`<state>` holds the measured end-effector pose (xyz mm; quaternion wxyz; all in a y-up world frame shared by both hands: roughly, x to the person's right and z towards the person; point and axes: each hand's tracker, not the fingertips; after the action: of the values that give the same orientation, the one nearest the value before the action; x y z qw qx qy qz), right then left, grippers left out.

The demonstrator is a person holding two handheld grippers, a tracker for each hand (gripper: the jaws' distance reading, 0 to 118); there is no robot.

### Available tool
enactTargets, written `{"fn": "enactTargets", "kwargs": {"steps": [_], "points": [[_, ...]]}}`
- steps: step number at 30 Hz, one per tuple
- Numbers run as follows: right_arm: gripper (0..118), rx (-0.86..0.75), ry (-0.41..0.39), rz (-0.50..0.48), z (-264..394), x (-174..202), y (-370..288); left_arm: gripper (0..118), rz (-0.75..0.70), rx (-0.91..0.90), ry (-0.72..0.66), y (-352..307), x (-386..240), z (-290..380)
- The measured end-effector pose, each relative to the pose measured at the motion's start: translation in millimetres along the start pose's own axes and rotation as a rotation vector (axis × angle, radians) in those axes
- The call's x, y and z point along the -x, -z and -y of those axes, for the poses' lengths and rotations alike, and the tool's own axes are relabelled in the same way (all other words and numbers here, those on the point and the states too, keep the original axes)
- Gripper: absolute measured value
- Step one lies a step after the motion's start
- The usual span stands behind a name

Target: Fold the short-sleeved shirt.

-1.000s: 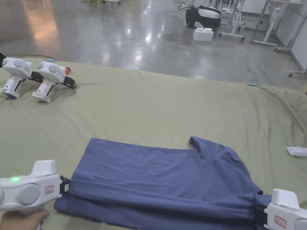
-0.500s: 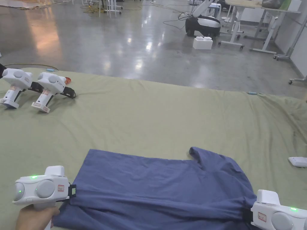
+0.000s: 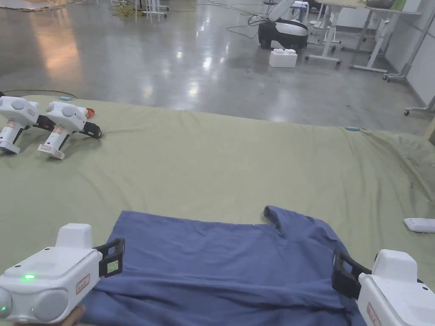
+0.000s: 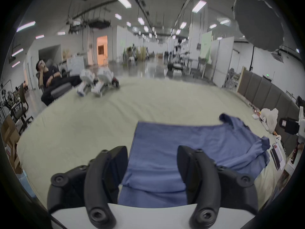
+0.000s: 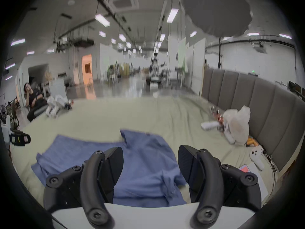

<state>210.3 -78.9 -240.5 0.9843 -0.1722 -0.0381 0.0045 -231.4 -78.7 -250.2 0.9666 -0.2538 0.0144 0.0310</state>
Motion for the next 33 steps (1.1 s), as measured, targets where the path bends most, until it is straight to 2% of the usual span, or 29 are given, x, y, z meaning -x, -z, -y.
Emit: {"fn": "enactTargets", "kwargs": {"steps": [2,3,4,5,6,7,8,10,16,25,28,29,30,32,33], "points": [[72,-0.104,0.007,0.009,-6,16,-17,48,-0.023,-0.083,0.026,-13,-12,-2],[65,-0.153,0.001,0.017,-8,23,-25,38,-0.036,-0.125,0.042,-19,-17,-3],[55,-0.204,-0.008,0.031,-10,31,-32,29,-0.048,-0.17,0.057,-27,-23,-3],[39,-0.24,-0.015,0.036,-11,37,-37,20,-0.062,-0.207,0.066,-34,-28,-4],[13,-0.272,-0.014,0.035,-12,43,-42,9,-0.072,-0.241,0.069,-37,-28,-2],[3,-0.298,-0.018,0.049,-13,47,-46,3,-0.071,-0.278,0.073,-42,-30,-1],[3,-0.315,-0.022,0.062,-14,52,-50,2,-0.084,-0.305,0.076,-47,-32,-2],[2,-0.332,-0.017,0.012,-15,57,-52,0,-0.087,-0.337,0.079,-54,-32,0],[0,-0.358,-0.05,0.009,-16,72,-56,0,-0.091,-0.324,0.054,-60,-14,2],[0,-0.246,-0.028,-0.011,-2,64,-44,0,-0.06,0.127,-0.065,-5,76,37],[0,-0.217,-0.035,-0.014,3,62,-41,0,-0.047,0.277,-0.082,17,85,46],[0,-0.21,-0.039,-0.013,4,61,-41,3,-0.027,0.319,-0.079,26,89,49],[0,-0.204,-0.041,-0.013,5,60,-40,13,-0.025,0.345,-0.081,29,86,49],[0,-0.188,-0.043,-0.012,8,58,-39,40,-0.006,0.431,-0.089,45,86,54],[0,-0.179,-0.043,-0.011,8,57,-39,57,0.015,0.468,-0.099,52,86,58]]}}
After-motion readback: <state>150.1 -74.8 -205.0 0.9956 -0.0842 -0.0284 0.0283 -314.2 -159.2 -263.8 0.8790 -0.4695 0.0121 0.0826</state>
